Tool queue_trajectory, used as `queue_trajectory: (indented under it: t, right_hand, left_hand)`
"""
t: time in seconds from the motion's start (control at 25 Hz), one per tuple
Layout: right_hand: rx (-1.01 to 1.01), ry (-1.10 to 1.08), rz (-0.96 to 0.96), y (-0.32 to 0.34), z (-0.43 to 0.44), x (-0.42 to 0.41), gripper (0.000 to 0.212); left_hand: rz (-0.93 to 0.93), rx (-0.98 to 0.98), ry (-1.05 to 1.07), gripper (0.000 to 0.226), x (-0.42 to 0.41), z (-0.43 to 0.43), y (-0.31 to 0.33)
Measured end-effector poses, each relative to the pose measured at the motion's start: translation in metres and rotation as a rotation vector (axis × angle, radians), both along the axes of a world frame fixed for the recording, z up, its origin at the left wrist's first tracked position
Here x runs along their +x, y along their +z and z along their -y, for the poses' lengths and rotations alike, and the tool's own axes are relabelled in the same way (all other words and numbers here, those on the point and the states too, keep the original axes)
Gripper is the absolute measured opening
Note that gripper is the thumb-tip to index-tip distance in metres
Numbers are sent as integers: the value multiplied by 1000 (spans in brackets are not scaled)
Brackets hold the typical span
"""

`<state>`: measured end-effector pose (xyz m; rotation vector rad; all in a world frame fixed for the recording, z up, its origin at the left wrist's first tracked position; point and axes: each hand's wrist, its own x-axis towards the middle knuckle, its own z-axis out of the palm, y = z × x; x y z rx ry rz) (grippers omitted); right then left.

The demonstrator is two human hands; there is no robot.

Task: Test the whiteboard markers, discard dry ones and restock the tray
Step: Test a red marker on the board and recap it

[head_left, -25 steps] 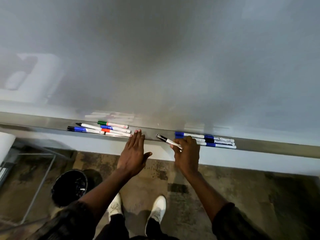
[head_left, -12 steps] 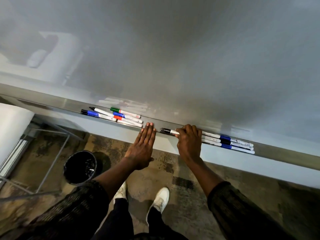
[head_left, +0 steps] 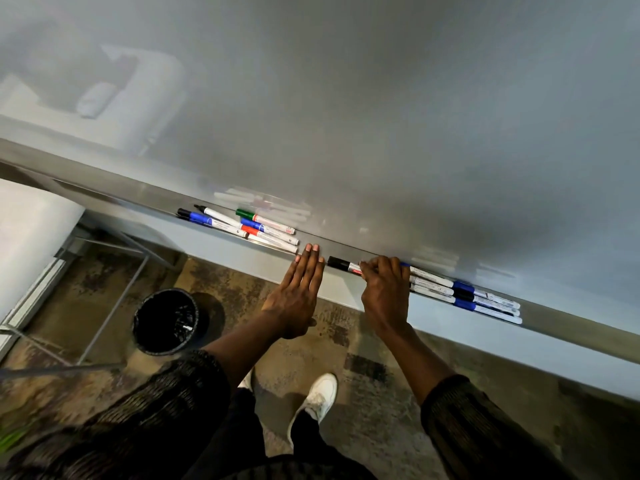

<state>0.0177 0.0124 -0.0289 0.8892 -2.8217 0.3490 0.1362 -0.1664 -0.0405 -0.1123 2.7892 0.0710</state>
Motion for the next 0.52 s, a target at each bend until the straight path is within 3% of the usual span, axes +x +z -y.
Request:
queue_trajectory:
  t: [0.32, 0.52]
  right_hand:
    - [54, -26, 11, 2, 8, 6, 47]
    - [88, -33, 5, 3, 12, 8, 51]
  left_hand:
    - [-1, 28, -28, 135, 2, 6, 1]
    - [-6, 119, -16, 114, 4, 12, 8]
